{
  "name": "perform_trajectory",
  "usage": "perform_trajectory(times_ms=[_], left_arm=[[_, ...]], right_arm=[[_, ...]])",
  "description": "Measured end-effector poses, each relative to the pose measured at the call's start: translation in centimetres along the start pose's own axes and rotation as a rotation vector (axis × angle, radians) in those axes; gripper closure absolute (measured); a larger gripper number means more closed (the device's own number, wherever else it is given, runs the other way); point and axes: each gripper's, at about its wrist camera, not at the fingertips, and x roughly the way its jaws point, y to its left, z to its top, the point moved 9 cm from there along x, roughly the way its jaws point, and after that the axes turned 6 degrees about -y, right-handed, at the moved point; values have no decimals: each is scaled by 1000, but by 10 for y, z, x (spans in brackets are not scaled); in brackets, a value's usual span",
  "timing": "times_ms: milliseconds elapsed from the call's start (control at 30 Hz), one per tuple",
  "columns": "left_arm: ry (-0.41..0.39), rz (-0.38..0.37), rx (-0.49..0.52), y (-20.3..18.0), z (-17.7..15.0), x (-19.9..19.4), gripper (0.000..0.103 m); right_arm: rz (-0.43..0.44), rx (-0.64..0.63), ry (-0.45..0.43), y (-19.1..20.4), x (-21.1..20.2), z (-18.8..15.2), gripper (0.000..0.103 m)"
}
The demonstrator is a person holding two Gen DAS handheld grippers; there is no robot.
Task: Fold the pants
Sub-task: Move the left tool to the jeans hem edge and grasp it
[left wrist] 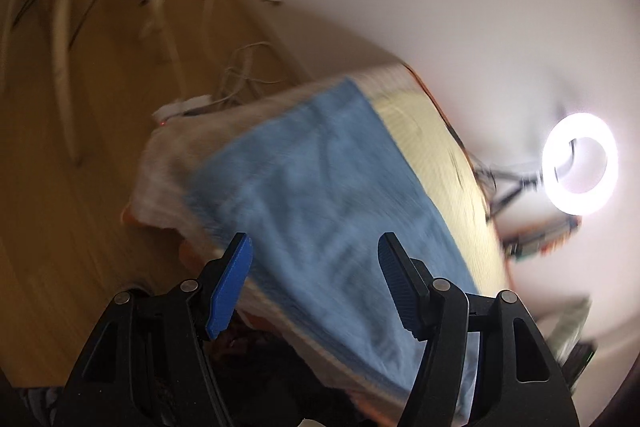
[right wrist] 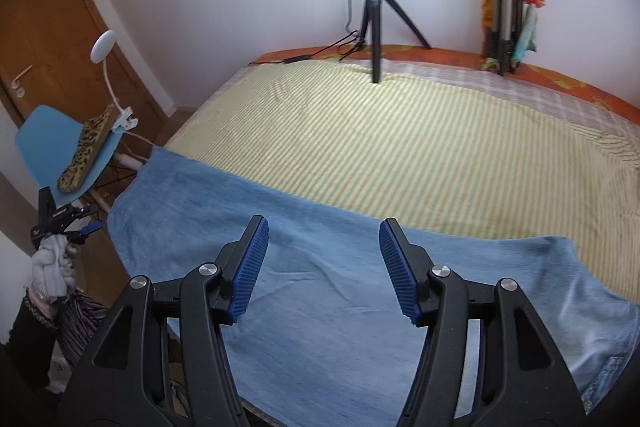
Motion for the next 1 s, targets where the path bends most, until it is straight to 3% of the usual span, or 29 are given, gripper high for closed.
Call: perform_trajectory(times_ms=[200,367,600,733,867,933,1000], left_arm=[[-15,23,-165,44,3,13,38],[-3,23,-201,61,4,25,38],[-22,-52,-289,66,9,39,38],[-62,-56,-267,61,11,39,40],[-110,-35,-213,52,15,26,65],[-133,-29,-179,48,17,21,73],[-151,-16,-135,43,20,19,73]], right_arm=[[19,-2,34,6,14,-10,42],[21,33,40,-2,18,-11,42],[28,60,36,-7,17,-9,42],[25,60,44,-8,19,-10,42],[18,59,53,-10,22,-12,42],[16,62,56,-10,24,-12,42],[14,62,57,-10,26,-12,42]])
